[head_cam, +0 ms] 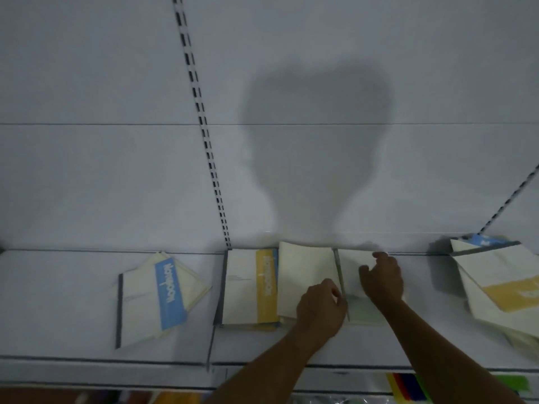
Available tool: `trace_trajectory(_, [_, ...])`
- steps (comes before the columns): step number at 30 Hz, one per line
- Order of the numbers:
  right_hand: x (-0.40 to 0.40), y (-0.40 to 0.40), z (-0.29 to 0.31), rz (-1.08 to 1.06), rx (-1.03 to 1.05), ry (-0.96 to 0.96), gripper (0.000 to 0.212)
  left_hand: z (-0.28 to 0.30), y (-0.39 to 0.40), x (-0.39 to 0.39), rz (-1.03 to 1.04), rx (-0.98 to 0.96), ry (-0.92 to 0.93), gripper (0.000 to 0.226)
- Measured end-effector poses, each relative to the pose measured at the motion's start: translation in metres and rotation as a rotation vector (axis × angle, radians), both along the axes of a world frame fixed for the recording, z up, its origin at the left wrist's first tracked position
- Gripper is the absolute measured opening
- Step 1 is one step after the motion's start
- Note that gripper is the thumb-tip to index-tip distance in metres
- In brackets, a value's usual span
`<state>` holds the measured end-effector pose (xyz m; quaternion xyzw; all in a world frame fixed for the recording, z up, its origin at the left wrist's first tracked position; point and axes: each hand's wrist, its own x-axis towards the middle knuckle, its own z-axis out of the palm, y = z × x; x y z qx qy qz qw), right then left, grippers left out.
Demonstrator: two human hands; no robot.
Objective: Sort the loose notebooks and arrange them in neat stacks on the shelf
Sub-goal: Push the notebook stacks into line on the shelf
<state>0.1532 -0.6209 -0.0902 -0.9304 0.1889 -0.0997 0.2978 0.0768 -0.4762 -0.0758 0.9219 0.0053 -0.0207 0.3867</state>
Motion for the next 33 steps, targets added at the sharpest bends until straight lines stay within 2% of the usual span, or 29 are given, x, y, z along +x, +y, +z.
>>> trace_trajectory(4, [0.01,0.078,0.018,0.205,0.042,-0.1,0.03,0.005,0.071,0.001,0.177,0.043,-0.03,0.013])
trace_trajectory(8, [0.005,0.17,0.026,0.45,0.095,-0.053,0.022,0.006,0.155,-0.009,0.415,0.094,-0.026,0.015])
trace_trajectory(11, [-0.006,0.231,0.026,0.565,0.025,-0.036,0.021,0.007,0.21,-0.024,0.567,0.151,0.003,0.019])
trace_trajectory(17, [-0.029,0.319,0.008,0.71,0.099,0.118,0.03,0.003,0.298,-0.068,0.773,0.248,0.145,0.04])
trace_trajectory(20, [-0.042,0.347,-0.006,0.812,-0.005,0.191,0.041,-0.004,0.319,-0.086,0.848,0.298,0.246,0.049])
trace_trajectory(22, [-0.05,0.36,-0.014,0.816,-0.081,0.229,0.042,-0.011,0.328,-0.095,0.852,0.245,0.298,0.049])
trace_trajectory(25, [-0.061,0.375,-0.023,0.769,-0.11,0.279,0.039,-0.025,0.338,-0.104,0.8,0.058,0.309,0.044])
trace_trajectory(29, [-0.07,0.382,-0.028,0.683,0.013,0.343,0.041,-0.036,0.341,-0.109,0.791,-0.103,0.223,0.033])
trace_trajectory(33, [-0.065,0.375,-0.027,0.666,0.102,0.291,0.03,-0.041,0.342,-0.113,0.821,-0.276,0.136,0.029])
